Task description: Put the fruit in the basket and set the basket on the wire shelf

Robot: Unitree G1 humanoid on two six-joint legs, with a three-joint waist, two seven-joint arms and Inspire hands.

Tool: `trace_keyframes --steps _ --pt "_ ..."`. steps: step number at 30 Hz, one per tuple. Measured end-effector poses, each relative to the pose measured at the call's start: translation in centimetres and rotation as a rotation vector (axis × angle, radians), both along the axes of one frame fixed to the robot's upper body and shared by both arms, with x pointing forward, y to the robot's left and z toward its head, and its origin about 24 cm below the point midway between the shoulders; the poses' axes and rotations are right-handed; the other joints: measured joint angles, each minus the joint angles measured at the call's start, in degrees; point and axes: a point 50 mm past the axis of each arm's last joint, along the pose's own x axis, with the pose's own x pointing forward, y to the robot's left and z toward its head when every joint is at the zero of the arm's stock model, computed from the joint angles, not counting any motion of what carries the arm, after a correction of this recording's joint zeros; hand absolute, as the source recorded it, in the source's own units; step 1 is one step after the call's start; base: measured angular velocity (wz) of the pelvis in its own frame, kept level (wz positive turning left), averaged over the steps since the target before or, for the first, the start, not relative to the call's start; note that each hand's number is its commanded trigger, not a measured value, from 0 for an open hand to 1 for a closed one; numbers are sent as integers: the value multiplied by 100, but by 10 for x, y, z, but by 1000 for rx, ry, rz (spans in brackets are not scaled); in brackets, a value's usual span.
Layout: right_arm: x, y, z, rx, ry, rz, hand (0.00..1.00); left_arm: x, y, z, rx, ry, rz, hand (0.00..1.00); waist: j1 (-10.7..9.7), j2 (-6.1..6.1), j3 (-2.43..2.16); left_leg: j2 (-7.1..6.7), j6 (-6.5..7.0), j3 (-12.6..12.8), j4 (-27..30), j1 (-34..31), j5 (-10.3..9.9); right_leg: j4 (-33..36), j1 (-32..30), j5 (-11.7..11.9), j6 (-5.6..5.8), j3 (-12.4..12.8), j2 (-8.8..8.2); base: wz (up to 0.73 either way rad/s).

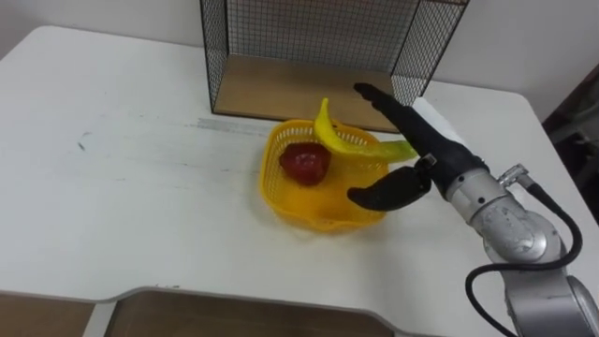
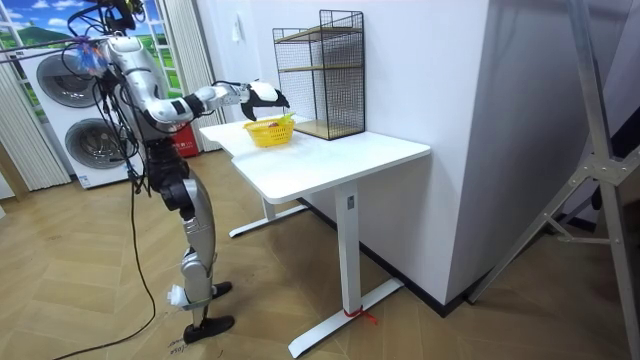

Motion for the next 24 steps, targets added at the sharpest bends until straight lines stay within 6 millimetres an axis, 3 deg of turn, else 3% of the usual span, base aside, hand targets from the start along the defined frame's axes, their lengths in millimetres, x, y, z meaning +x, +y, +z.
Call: trace_keyframes --steps 6,11,15,19,24 --pt "-5 -8 -8 143 -4 -85 0 -15 4 0 44 -36 205 0 2 99 1 3 10 13 -35 171 4 -5 120 8 12 19 -4 -1" --pt "-12 -38 -11 244 -46 -276 0 -40 11 4 95 -74 523 0 -8 225 -45 -3 11 -15 -83 260 9 -19 162 10 15 5 -11 0" --pt "-26 -64 -18 316 -69 -461 0 -61 22 10 200 -106 811 0 -28 281 -55 -6 -2 -14 -170 361 40 -29 249 9 15 14 -11 0" --pt "-33 -82 -19 371 -125 -624 0 -65 34 18 336 -180 1041 0 -96 272 -67 -31 -6 -14 -225 355 92 -102 243 -2 2 44 -30 0" --pt "-44 -95 -23 371 -152 -752 0 -47 50 31 459 -295 1194 0 -122 260 -85 -95 7 -45 -254 353 112 -115 239 -7 10 -30 -60 3"
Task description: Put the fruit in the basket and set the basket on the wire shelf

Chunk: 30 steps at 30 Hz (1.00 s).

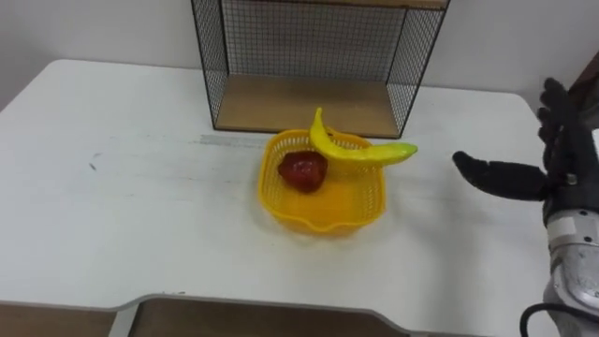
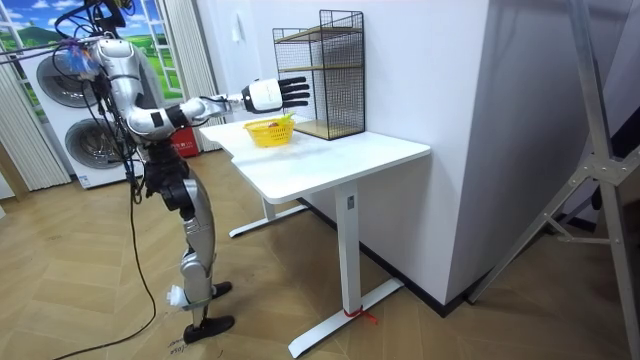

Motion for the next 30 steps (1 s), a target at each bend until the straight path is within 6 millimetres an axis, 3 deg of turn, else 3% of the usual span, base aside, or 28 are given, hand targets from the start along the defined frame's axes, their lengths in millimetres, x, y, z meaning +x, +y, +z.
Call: trace_keyframes --steps 12,16,20,30 --pt "-21 -8 -15 24 19 -170 0 74 29 64 403 -241 95 0 66 89 -30 -11 27 -85 -138 123 31 17 60 -5 40 -119 -27 4" --pt "-32 -12 -21 21 45 -209 0 97 33 100 588 -331 47 0 177 173 -35 -17 27 -109 -166 123 32 15 70 -5 40 -121 -25 1" --pt "-33 -14 -18 22 3 -236 0 110 34 128 717 -431 63 0 156 261 -47 -28 28 -128 -155 119 33 15 79 -5 40 -123 -28 0" --pt "-45 -16 -31 33 62 -225 0 136 26 189 956 -631 -132 0 112 250 -16 -19 14 -125 -154 93 40 6 64 -5 40 -126 -17 0"
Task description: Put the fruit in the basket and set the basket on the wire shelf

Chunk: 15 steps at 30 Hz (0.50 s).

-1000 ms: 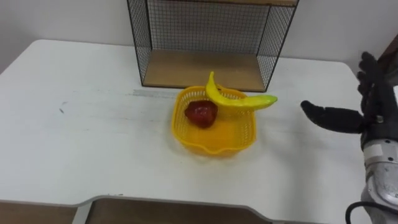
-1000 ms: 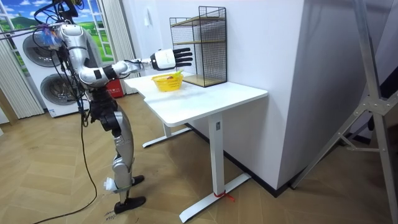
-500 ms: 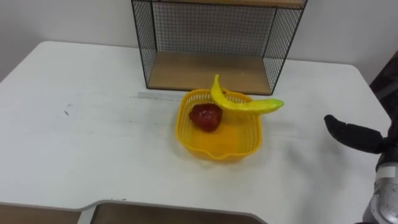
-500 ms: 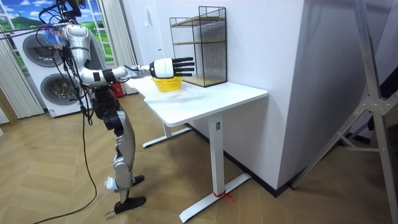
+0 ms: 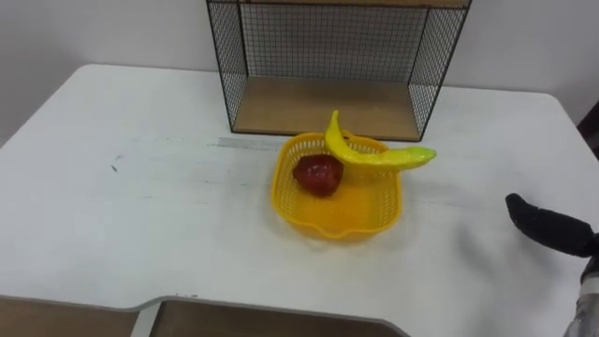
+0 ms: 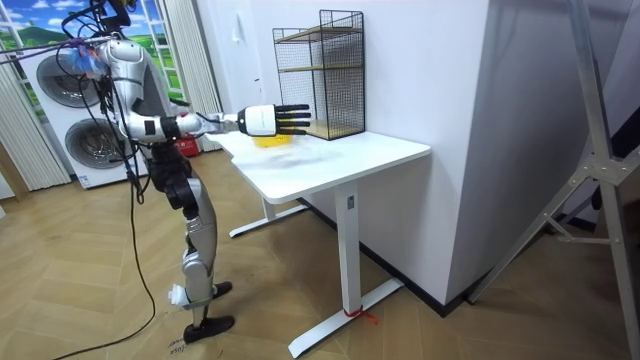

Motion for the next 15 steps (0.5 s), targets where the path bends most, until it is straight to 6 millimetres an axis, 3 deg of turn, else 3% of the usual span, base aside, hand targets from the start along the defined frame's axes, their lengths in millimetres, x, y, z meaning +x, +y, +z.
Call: trace_keyframes --steps 5,12,15 --pt "0 3 -11 39 41 48 0 18 -13 -4 -26 12 -200 0 -119 -4 74 -3 2 9 20 -23 0 5 17 0 0 -10 -2 0" --pt "10 19 -14 203 1 164 0 53 -58 -21 -210 -18 -640 0 -222 -38 84 1 1 47 37 -100 2 14 -71 5 -7 32 2 -2" --pt "15 31 -15 272 -24 237 0 64 -74 -25 -284 -57 -795 0 -251 -37 98 9 2 179 10 -62 3 13 -91 5 -7 121 6 -14"
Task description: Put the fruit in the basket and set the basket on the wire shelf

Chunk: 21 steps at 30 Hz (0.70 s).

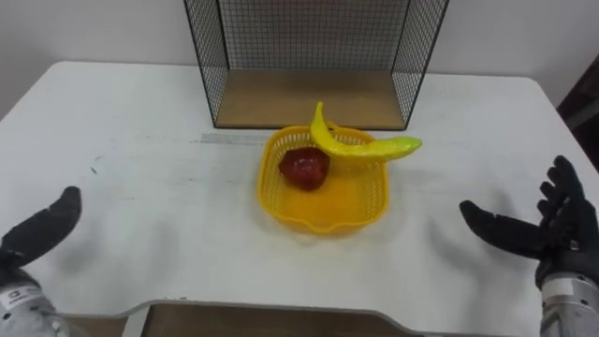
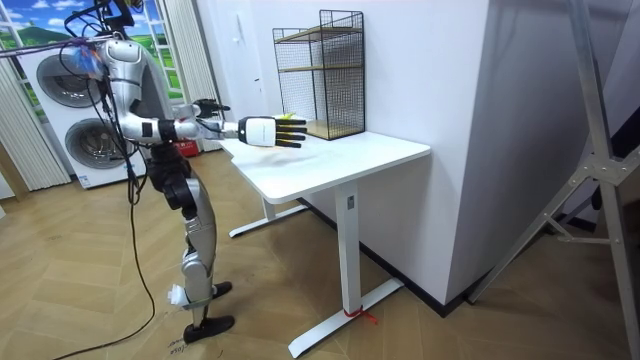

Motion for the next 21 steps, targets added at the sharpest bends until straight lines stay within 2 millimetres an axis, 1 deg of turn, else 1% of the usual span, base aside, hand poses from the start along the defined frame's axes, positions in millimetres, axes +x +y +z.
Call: trace_keyframes --steps 2,4,7,12,17,21 --pt "3 5 -2 44 -14 33 0 7 -8 -3 -47 -17 -84 0 -15 -1 4 3 0 -2 -11 8 0 -7 -10 0 0 38 1 -12" --pt "6 10 -7 127 -24 62 0 17 -19 -10 -123 -27 -194 0 -31 5 13 4 1 3 -18 0 0 -6 -34 0 0 51 -3 0" --pt "12 20 -15 217 -19 107 0 25 -30 -17 -216 -42 -294 0 -30 5 13 6 1 43 -22 -35 0 -3 -96 0 0 86 2 -6" --pt "20 30 -19 320 -34 189 0 29 -38 -17 -224 -65 -407 0 -47 6 24 14 1 152 -23 -24 0 -6 -109 0 0 189 0 -8" --pt "25 38 -18 386 -65 245 0 31 -42 -16 -226 -81 -475 0 -103 -3 35 15 1 161 -31 -24 0 -10 -111 0 0 207 2 -1" --pt "25 45 -21 440 -66 286 0 31 -46 -21 -239 -67 -505 0 -143 6 41 16 1 159 -53 -22 -1 -6 -114 1 -1 203 8 0"
